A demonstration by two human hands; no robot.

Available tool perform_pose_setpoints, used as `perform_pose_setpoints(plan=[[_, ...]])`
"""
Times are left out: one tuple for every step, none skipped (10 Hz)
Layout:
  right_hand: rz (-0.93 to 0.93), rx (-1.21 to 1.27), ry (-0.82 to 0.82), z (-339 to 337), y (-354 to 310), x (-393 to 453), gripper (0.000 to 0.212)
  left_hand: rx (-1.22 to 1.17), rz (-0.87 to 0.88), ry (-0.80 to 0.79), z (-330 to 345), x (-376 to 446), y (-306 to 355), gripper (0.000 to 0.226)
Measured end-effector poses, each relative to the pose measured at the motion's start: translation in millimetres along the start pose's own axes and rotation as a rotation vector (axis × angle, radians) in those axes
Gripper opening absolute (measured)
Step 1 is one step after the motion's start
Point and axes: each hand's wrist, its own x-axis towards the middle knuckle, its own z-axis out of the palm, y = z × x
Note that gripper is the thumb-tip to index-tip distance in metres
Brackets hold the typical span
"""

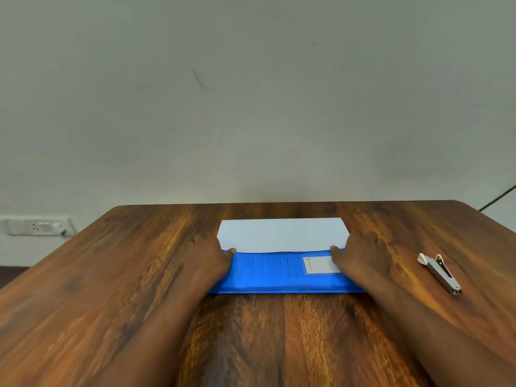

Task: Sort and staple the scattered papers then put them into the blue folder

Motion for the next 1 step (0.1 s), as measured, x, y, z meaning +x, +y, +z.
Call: perform_pose_setpoints(plan=[[-0.121,0.029,-0.001,-0.9,-0.6,-14.3,0.064,0.087,0.091,0.075,2.3,-12.6,-1.6,0.076]])
